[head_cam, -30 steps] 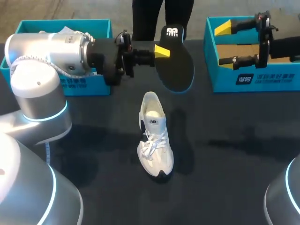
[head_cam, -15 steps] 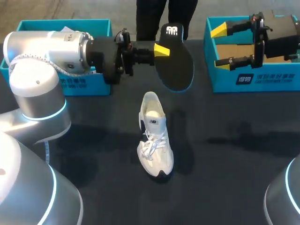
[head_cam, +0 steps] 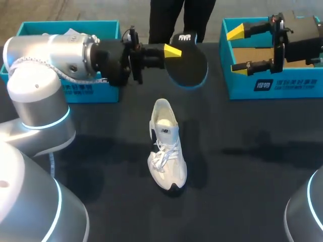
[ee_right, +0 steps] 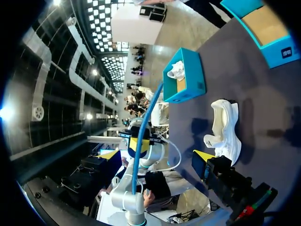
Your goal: Take the shoe out of the shoebox, open the shoe tongue, remove and reinsert the insole, then place the shoe into the shoebox
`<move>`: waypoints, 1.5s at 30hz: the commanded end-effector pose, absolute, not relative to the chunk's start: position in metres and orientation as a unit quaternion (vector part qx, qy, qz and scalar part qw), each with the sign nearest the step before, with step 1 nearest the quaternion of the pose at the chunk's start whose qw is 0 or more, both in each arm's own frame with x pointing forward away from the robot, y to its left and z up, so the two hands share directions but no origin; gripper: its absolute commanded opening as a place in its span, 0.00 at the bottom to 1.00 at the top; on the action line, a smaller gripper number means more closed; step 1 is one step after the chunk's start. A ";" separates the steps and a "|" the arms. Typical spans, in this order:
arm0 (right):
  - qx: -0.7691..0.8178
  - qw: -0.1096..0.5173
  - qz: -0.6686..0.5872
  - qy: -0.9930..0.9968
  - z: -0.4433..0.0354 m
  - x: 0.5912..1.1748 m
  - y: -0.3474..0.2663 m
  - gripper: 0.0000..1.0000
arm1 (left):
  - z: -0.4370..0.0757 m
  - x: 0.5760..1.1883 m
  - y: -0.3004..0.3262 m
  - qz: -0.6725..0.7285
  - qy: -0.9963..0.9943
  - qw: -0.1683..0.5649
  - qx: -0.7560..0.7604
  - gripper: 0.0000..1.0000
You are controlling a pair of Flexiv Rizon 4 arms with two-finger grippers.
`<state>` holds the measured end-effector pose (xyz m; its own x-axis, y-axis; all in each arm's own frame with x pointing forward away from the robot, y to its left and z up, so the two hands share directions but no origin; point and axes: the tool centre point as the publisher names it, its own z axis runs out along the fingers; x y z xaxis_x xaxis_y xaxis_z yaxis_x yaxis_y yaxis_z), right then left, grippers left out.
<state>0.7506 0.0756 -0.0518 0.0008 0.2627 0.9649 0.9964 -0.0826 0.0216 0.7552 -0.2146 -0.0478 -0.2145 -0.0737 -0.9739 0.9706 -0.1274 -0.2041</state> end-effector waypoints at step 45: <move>-0.580 0.405 -0.451 -0.544 -0.052 0.752 0.077 1.00 | -0.062 0.768 -0.200 -0.687 0.643 -0.238 -0.238 0.00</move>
<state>0.7506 0.0755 -0.0517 0.0010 0.2631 0.9648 0.9964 -0.0825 0.0215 0.7654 -0.1991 -0.0603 -0.9868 -0.0208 0.1609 -0.1589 -0.0771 -0.9843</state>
